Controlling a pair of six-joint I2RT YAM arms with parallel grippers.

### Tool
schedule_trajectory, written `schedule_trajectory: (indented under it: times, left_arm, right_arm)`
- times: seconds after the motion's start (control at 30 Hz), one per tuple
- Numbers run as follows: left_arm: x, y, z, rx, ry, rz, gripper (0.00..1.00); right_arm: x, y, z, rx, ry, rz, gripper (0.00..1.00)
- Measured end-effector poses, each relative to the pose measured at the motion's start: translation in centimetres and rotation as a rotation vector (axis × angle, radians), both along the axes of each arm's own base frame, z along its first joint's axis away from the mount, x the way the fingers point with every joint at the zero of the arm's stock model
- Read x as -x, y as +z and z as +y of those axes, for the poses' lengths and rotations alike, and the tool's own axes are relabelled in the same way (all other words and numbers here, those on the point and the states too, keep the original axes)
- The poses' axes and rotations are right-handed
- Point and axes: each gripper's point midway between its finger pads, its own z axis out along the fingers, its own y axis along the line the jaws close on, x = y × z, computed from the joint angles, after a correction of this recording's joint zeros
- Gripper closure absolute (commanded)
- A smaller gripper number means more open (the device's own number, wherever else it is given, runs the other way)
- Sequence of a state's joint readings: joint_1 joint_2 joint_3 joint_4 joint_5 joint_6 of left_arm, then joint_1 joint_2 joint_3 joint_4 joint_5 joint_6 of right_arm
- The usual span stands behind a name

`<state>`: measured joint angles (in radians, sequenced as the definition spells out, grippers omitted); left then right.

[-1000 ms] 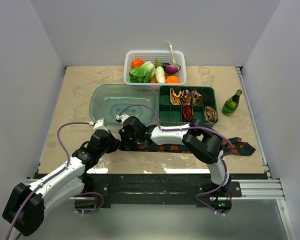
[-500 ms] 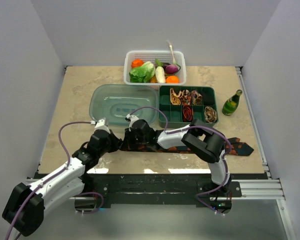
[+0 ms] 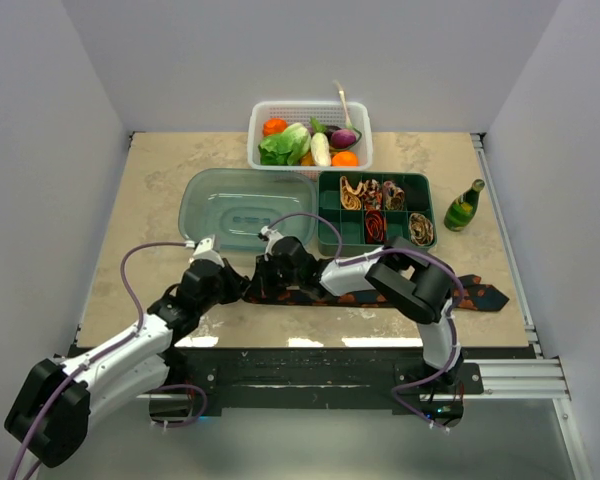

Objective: Roll the ties
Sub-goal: Roll the tie at the center of the board.

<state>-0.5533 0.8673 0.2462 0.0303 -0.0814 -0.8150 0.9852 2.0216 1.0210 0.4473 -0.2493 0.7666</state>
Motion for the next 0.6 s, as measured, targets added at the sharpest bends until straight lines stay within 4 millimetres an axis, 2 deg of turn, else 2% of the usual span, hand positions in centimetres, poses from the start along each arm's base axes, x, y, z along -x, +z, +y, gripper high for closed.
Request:
schedule_trajectory:
  times: [0.33, 0.5, 0.6]
  left_arm:
    - [-0.1, 1.3, -0.7, 0.031, -0.022, -0.042, 1.00]
    - [-0.1, 1.2, -0.7, 0.025, -0.027, -0.041, 1.00]
    - [-0.1, 0.7, -0.8, 0.013, -0.033, -0.028, 1.00]
  right_arm:
    - [0.7, 1.3, -2.1, 0.150, 0.043, -0.062, 1.00]
    - [0.3, 2.2, -3.3, 0.212, 0.043, -0.116, 1.00]
    - [0.1, 1.9, -4.2, 0.256, 0.037, -0.134, 1.00]
